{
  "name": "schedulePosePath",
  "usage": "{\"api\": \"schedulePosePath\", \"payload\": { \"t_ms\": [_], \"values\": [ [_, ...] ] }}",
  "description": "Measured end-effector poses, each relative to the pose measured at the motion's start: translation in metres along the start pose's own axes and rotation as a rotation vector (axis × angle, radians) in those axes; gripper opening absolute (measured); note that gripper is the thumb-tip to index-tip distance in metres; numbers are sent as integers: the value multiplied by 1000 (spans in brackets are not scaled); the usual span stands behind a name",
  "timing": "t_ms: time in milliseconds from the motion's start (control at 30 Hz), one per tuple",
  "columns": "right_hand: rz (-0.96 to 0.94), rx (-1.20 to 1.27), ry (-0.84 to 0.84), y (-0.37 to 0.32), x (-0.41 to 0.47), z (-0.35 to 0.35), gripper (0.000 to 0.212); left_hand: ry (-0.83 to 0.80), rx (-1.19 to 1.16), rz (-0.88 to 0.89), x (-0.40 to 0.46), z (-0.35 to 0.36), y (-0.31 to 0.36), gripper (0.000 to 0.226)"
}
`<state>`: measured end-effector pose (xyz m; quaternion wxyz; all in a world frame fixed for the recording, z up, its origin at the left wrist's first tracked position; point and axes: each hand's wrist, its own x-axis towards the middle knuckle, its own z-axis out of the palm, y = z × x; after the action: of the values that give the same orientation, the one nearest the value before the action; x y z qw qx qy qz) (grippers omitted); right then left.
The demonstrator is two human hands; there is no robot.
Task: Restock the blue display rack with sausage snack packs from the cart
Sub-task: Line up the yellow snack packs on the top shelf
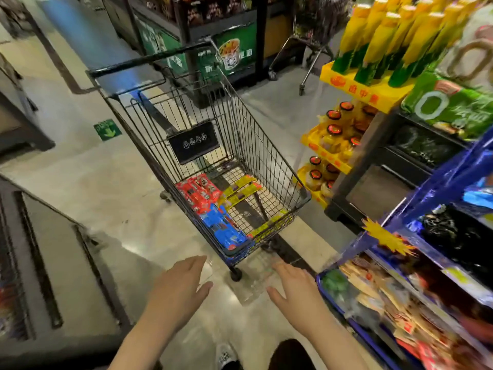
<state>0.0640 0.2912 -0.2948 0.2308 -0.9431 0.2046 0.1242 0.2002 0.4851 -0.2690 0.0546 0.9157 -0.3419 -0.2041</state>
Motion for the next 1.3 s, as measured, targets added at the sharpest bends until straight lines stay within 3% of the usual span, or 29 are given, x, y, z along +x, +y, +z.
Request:
{"api": "schedulePosePath", "payload": {
  "t_ms": [400,500,733,1033,1300],
  "values": [
    [156,36,-18,-10,144,-11,42,-57,20,219,157,-37,-27,52],
    [193,29,-62,-17,190,-12,38,-33,121,249,198,-49,-45,45],
    [435,172,-73,-14,249,20,41,-278,196,304,323,-40,-93,54],
    [963,520,-85,-15,315,71,39,-498,314,578,458,-10,-109,43],
    [1166,701,28,26,365,126,34,-683,353,536,527,76,-112,40]
  ]
}}
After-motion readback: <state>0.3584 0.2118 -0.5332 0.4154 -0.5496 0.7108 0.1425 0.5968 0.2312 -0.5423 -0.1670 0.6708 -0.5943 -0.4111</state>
